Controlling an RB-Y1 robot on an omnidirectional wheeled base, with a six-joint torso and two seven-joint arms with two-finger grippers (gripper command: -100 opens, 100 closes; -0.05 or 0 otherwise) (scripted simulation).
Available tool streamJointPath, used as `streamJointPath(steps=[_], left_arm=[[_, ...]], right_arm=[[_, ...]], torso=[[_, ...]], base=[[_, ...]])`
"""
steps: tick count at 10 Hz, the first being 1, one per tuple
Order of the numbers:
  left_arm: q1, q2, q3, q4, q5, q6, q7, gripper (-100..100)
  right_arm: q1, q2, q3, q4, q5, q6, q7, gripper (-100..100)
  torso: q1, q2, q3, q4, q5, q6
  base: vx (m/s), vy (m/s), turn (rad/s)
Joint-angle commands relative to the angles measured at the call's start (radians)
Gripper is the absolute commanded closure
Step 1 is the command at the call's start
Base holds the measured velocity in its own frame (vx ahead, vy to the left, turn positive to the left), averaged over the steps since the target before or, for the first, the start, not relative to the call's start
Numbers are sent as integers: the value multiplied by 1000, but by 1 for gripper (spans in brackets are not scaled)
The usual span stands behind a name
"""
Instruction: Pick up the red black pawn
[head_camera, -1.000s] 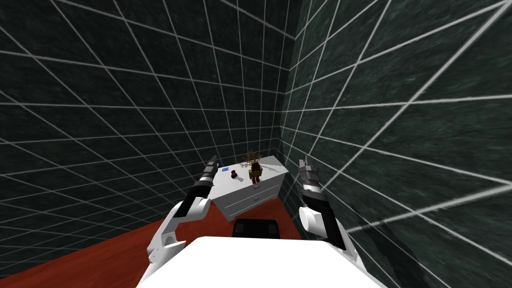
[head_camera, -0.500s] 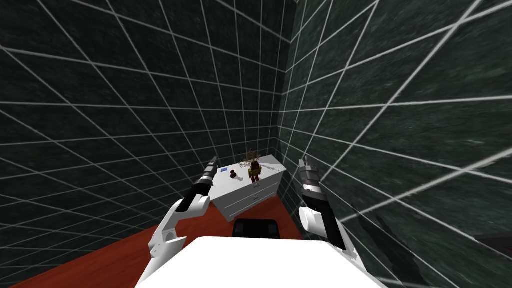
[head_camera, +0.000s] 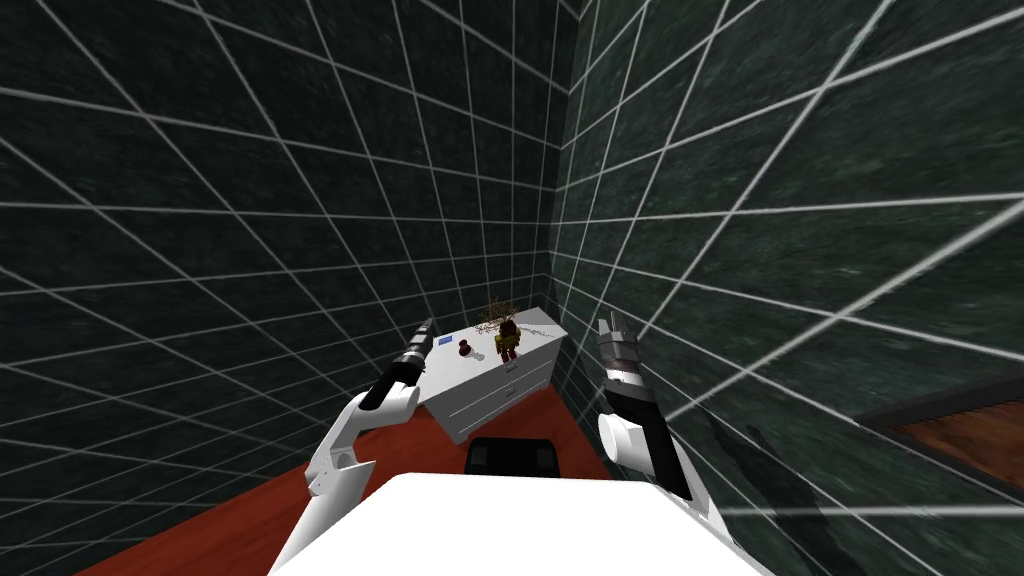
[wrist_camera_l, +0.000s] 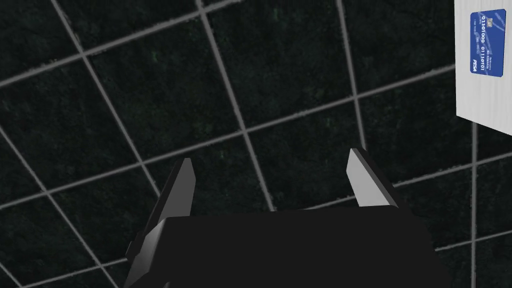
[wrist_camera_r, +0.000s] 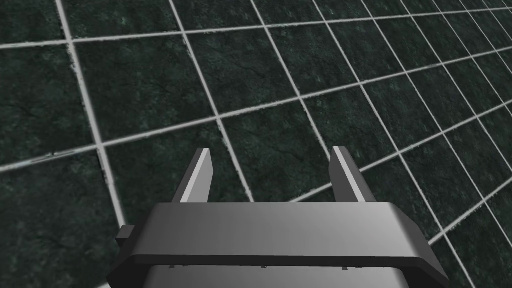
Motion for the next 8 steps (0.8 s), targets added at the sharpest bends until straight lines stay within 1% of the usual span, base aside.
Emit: streamJointPath(steps=[1,2,3,4,5,6,7,8], left_arm=[[-2,-7,-1,-1,-5,28,-1,-100],[-22,-4,12,20,-8,67,11,-100],[-22,-4,12,20,-8,90,11,-100],[-42,-1,25,41,-9,123,23,-100],[-42,-1,25,41,-9,148,23,-100],[-62,3,38,63,-10,177,37,-100],[-62,3,38,63,-10,208,37,-100],[-82,7,51,85,-9,236,51,-100]], right_arm=[[0,0,0,0,0,0,0,0],[0,0,0,0,0,0,0,0],[0,0,0,0,0,0,0,0],[0,0,0,0,0,0,0,0],[0,0,0,0,0,0,0,0],[0,0,0,0,0,0,0,0],[0,0,0,0,0,0,0,0],[0,0,0,0,0,0,0,0]], torso=[[0,0,0,0,0,0],[-1,-1,-1,0,0,0],[-1,-1,-1,0,0,1],[-1,-1,0,0,0,0],[0,0,0,0,0,1],[-1,0,0,0,0,0],[-1,0,0,0,0,0],[-1,0,0,0,0,0]], base=[[-13,19,18],[-22,18,-174],[-32,28,-87],[-48,35,-161],[-40,30,-92],[-45,28,-146],[-34,25,-92],[-37,22,-181]])
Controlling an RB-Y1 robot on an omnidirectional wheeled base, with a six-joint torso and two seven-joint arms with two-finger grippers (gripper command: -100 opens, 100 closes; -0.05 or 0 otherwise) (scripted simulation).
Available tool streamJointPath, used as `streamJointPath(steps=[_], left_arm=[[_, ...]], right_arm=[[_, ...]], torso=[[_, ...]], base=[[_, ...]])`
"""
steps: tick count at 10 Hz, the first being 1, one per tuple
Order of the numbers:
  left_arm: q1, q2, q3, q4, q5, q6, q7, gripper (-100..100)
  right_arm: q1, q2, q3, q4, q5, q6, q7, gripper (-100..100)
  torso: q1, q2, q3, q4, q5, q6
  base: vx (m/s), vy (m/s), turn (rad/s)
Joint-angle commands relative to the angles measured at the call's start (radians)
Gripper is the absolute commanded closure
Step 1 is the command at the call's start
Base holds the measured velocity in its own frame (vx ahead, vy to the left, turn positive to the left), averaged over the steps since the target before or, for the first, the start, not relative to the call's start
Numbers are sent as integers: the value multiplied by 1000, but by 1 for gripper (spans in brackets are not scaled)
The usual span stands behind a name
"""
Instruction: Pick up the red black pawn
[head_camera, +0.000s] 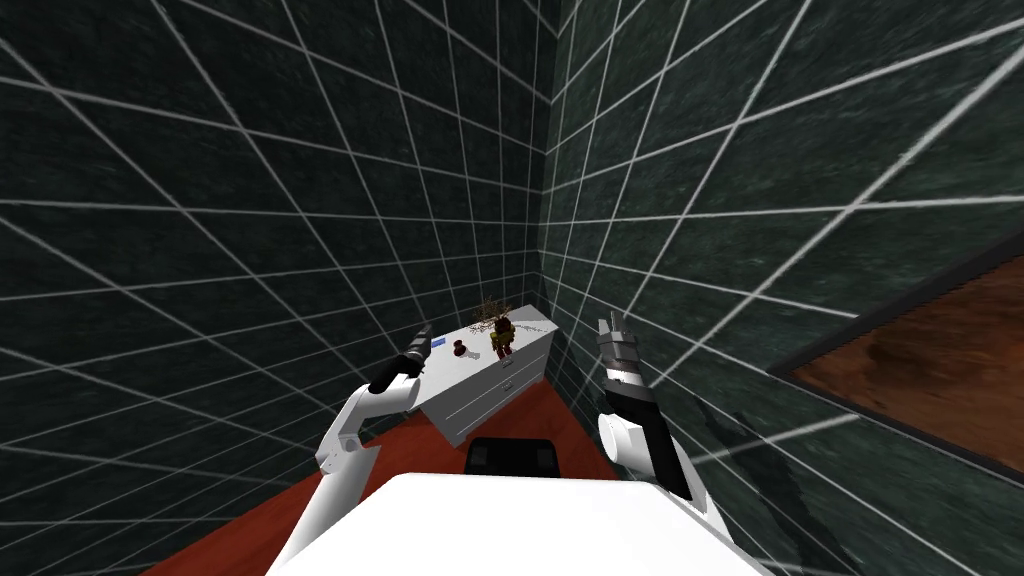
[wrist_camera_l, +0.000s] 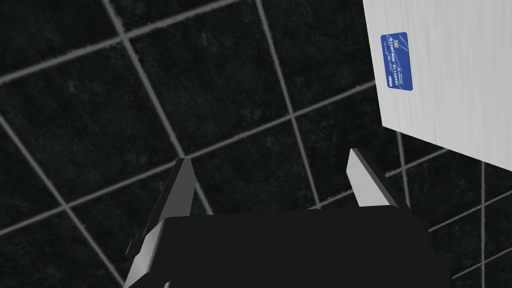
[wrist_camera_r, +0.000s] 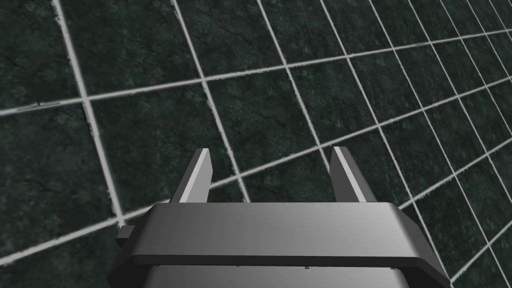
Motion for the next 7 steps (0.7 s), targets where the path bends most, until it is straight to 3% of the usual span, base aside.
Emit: streamJointPath(steps=[1,7], left_arm=[[-10,1,6,13,-1,50,8,-100],[-68,15,43,81,6,212,54,-100]], right_arm=[[0,0,0,0,0,0,0,0],[0,0,0,0,0,0,0,0]], torso=[[0,0,0,0,0,0],[0,-1,0,0,0,0]], base=[[-27,23,-84],[-28,19,-122]])
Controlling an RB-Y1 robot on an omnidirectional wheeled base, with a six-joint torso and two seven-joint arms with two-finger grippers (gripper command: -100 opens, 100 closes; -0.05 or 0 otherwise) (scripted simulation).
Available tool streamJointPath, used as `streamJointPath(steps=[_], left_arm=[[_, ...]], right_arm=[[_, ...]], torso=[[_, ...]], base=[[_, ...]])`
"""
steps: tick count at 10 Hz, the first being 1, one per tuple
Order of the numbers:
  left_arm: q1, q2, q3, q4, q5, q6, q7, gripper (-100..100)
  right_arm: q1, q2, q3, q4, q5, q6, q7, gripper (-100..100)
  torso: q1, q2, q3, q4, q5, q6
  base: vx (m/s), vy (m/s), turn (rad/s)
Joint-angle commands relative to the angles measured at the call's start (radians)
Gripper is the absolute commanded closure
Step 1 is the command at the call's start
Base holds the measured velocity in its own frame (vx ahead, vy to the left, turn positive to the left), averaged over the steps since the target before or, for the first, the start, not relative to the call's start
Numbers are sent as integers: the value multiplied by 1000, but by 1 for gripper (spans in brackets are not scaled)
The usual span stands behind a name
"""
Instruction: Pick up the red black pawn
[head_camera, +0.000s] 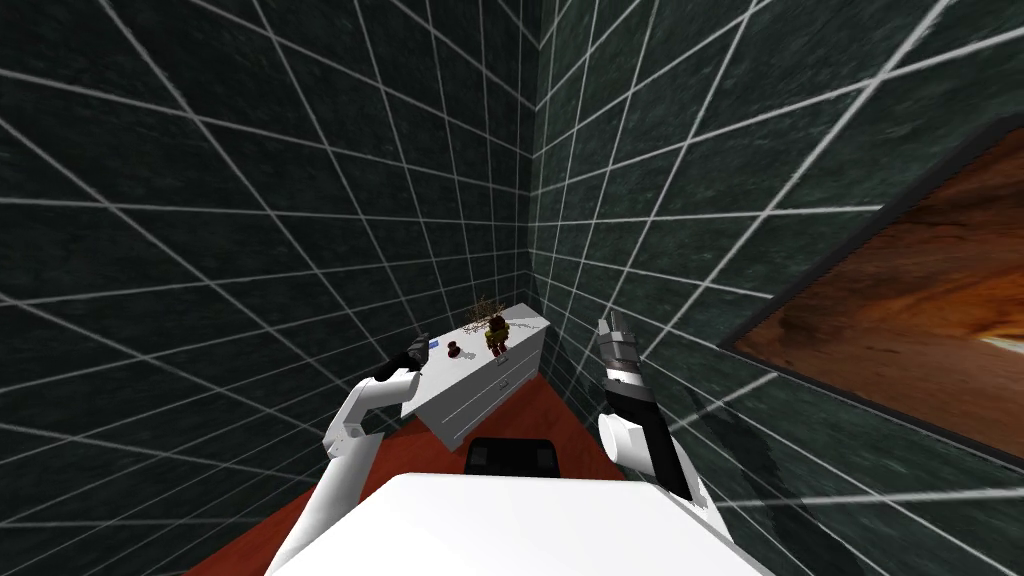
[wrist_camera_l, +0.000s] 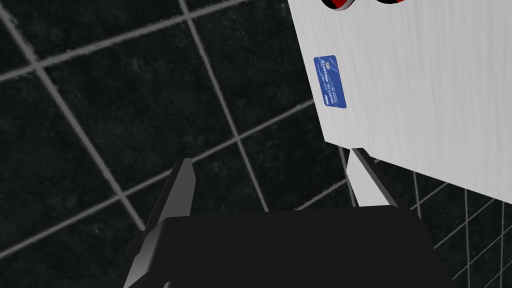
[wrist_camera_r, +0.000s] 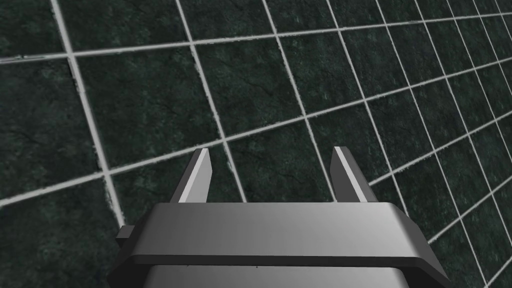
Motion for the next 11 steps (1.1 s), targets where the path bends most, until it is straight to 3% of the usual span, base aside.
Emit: streamJointPath(steps=[1,11], left_arm=[[-23,7,14,29,4,50,19,-100],[-115,49,69,163,40,290,117,-100]], right_arm=[[0,0,0,0,0,0,0,0],[0,0,0,0,0,0,0,0]], torso=[[0,0,0,0,0,0],[0,-2,-1,0,0,-1]], base=[[-25,16,-192],[-12,11,-136]])
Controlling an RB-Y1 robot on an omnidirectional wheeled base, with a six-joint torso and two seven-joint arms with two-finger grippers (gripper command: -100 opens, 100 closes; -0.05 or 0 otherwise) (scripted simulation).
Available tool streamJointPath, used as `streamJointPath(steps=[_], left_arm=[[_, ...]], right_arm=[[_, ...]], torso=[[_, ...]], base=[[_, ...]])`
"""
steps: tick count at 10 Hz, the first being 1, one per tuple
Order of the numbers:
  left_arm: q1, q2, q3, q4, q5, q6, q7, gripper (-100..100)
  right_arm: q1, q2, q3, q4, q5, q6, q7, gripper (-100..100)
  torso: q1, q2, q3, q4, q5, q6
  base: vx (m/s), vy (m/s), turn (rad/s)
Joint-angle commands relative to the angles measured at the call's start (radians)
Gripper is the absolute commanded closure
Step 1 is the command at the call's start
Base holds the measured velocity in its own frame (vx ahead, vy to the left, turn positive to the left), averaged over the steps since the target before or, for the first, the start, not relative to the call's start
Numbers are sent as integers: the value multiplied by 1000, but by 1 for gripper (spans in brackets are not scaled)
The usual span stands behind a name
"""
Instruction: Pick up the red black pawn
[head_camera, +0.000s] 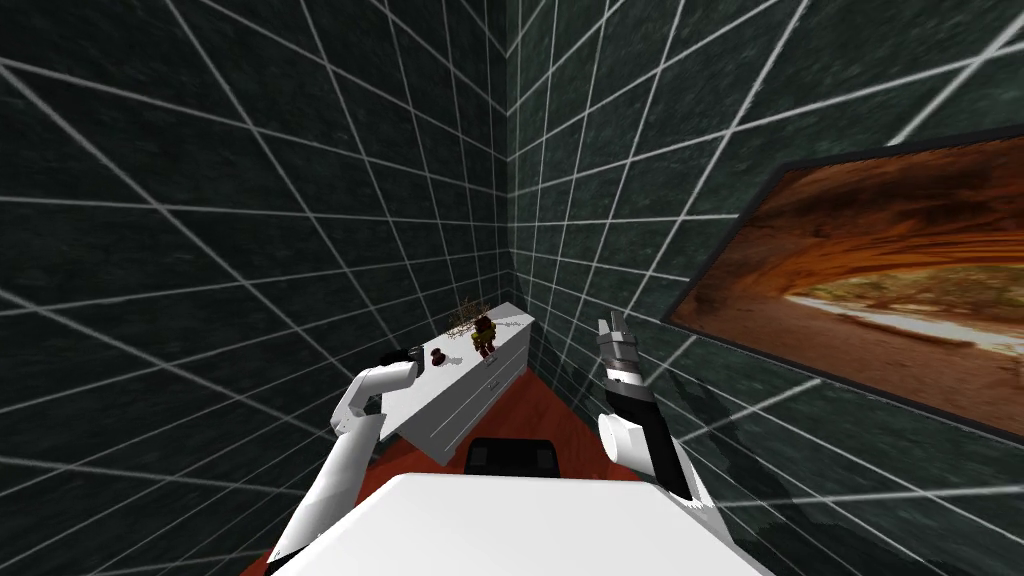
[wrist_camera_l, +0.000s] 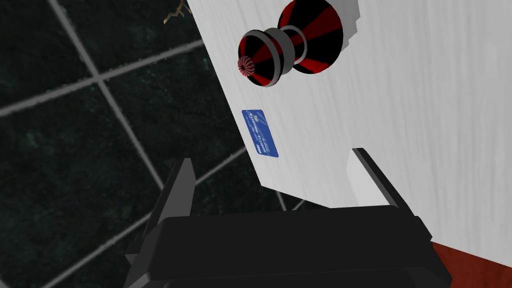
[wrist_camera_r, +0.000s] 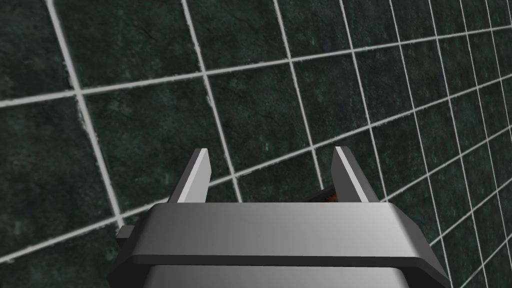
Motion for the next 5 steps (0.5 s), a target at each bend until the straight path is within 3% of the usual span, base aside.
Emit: streamJointPath(steps=[1,5], left_arm=[[-18,12,11,31,11,46,24,-100],[-53,37,33,102,38,127,76,-100]], right_arm=[[0,0,0,0,0,0,0,0],[0,0,0,0,0,0,0,0]], torso=[[0,0,0,0,0,0],[1,-1,-1,0,0,0]], base=[[5,11,-209],[19,19,-164]])
